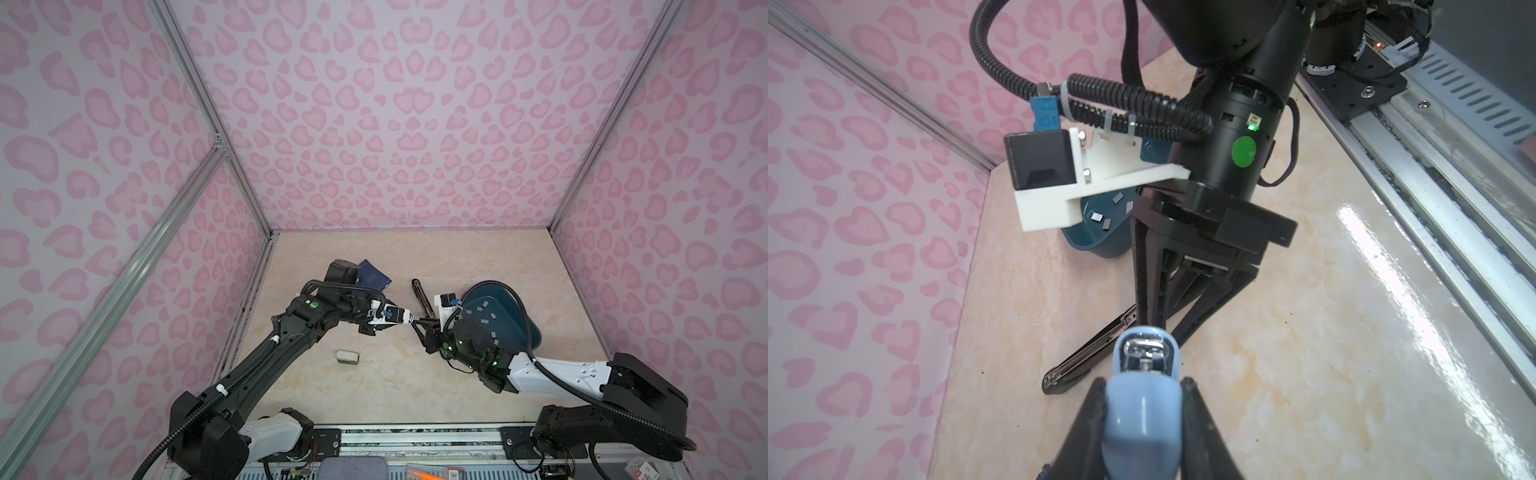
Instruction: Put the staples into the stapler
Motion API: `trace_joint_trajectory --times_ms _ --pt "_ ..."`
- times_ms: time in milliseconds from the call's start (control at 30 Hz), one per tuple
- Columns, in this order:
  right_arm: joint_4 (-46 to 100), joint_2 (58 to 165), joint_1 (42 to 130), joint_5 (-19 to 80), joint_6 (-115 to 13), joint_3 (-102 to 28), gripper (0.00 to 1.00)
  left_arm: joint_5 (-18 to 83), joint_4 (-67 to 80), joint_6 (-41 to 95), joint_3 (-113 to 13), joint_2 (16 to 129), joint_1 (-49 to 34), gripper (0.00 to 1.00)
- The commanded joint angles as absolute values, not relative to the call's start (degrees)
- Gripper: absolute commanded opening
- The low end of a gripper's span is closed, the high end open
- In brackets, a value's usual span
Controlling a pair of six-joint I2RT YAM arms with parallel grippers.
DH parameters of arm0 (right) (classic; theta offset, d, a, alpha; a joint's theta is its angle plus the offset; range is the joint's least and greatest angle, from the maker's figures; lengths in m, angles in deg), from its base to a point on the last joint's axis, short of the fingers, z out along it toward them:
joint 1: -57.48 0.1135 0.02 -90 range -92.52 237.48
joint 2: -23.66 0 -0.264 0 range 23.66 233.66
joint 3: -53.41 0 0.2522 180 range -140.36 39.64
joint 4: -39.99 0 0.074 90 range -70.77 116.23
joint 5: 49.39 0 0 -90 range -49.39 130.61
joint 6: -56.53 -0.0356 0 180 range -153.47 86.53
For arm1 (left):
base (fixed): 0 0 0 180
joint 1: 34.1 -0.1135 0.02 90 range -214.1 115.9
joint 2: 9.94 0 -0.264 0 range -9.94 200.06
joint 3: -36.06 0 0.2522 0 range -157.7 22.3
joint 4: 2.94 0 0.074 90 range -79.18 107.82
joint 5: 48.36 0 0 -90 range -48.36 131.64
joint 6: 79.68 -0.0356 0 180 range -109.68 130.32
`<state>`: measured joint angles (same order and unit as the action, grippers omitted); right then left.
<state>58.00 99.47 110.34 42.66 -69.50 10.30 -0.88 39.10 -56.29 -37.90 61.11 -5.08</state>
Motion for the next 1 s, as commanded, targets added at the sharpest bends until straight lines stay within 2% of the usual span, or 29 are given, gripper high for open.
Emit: trace_joint_trajectory --times_ms 0,67,133,267,433,767,967 --pt "56.9 96.5 110.3 45.9 -65.2 11.5 0.35 -2.5 38.2 -55.3 -38.8 61.8 -5.8 0.04" --pt "54.9 93.2 110.2 47.6 -62.7 12.1 0.32 -2.3 38.2 -55.2 -38.9 61.9 -6.0 0.04" --pt "53.8 90.4 110.3 46.8 -60.2 12.0 0.25 -2.1 38.2 -55.3 -38.7 61.9 -5.9 0.04" --pt "52.9 88.8 111.1 38.2 -54.4 8.8 0.09 -2.1 38.5 -55.4 -38.9 62.4 -5.9 0.04" --pt "53.0 90.9 113.8 37.3 -53.8 4.8 0.02 -1.9 38.6 -55.7 -38.5 62.5 -5.5 0.04" --pt "54.5 96.3 113.9 40.9 -55.3 4.6 0.0 -6.2 38.8 -55.2 -39.3 61.7 -5.6 0.04" --pt "56.9 98.0 114.2 38.1 -55.4 4.7 0.0 -11.0 38.7 -54.3 -39.9 61.7 -5.6 0.04"
